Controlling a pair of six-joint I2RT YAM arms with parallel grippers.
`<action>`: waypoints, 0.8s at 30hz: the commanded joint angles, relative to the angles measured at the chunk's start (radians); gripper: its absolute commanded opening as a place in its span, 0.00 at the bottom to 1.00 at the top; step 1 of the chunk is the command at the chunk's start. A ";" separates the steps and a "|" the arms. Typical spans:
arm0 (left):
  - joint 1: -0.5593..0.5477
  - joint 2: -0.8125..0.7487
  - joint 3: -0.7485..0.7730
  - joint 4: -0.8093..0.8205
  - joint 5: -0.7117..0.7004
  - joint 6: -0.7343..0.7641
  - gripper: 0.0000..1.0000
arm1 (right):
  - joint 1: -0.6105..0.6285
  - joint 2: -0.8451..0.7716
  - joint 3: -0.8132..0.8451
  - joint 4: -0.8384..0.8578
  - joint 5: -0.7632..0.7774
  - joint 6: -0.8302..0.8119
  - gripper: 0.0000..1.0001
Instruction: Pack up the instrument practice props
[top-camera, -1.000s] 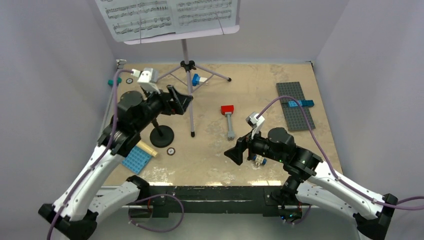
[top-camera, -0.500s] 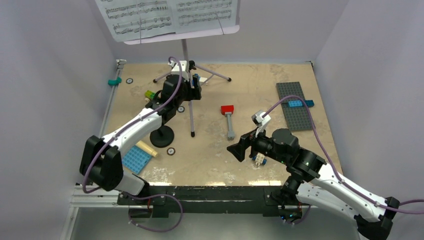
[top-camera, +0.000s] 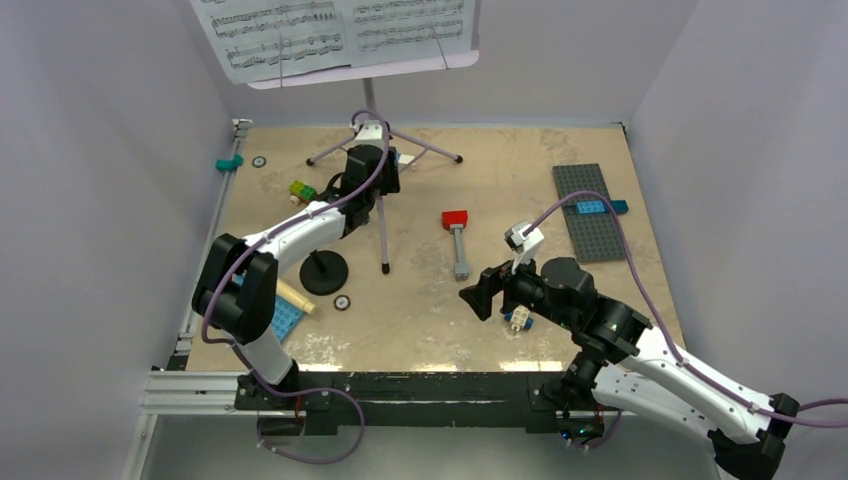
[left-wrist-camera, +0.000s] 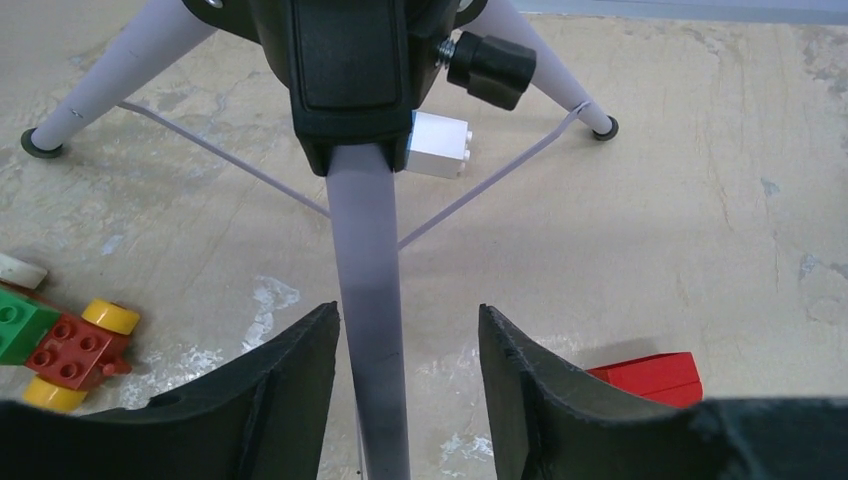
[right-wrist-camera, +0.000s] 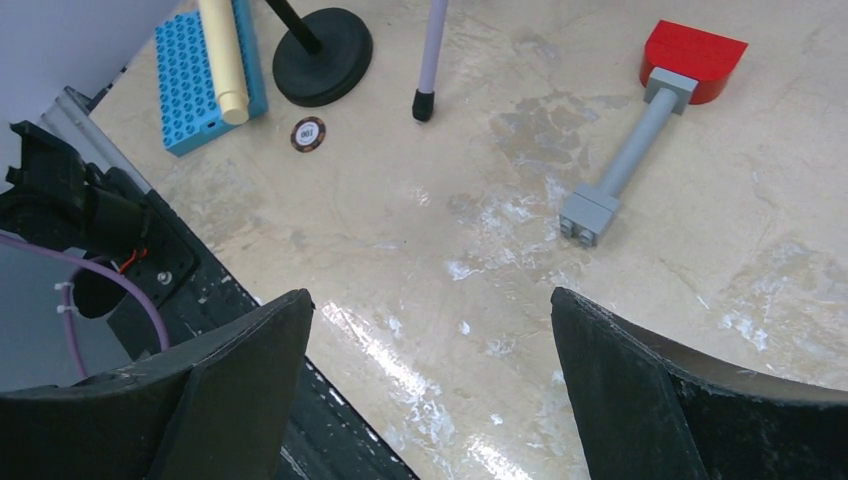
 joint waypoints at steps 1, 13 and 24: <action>0.001 -0.006 0.003 0.109 -0.007 -0.004 0.53 | -0.002 -0.024 0.025 -0.001 0.054 -0.025 0.94; -0.062 -0.026 -0.070 0.249 0.098 0.031 0.00 | -0.002 -0.087 0.022 -0.050 0.078 -0.029 0.94; -0.138 -0.107 -0.175 0.352 0.223 0.031 0.00 | -0.002 -0.136 0.001 -0.103 0.131 -0.029 0.93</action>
